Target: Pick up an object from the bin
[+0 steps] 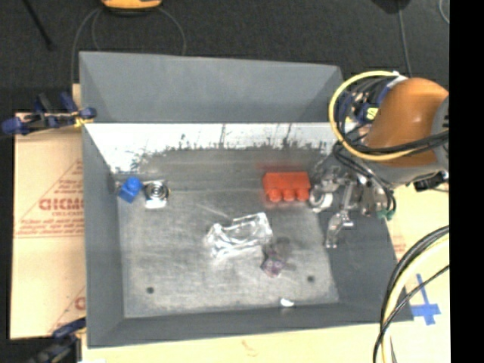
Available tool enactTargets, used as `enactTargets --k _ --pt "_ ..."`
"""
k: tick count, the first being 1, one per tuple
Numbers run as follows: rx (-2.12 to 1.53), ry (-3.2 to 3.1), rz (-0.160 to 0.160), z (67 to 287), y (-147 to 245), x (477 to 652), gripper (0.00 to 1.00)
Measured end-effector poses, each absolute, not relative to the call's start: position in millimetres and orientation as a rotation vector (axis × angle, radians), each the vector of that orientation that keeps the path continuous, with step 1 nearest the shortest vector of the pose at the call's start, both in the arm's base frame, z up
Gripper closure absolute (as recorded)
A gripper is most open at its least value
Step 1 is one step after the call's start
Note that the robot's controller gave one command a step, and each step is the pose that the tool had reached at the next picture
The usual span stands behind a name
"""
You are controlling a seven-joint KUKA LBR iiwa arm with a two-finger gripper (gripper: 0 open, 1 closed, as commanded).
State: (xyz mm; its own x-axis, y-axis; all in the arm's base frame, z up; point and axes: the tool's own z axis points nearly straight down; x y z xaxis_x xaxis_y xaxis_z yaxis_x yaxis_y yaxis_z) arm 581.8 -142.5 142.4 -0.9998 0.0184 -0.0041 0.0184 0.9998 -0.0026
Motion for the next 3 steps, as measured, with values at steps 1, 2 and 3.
enactTargets --k 1,2,3 --pt "0.026 3.148 0.005 86.7 -54.5 599.2 0.0" --pt "-0.055 3.12 -0.008 77.3 -27.3 580.6 0.0" --pt "-0.052 3.118 -0.006 79.2 -27.6 582.0 1.0"
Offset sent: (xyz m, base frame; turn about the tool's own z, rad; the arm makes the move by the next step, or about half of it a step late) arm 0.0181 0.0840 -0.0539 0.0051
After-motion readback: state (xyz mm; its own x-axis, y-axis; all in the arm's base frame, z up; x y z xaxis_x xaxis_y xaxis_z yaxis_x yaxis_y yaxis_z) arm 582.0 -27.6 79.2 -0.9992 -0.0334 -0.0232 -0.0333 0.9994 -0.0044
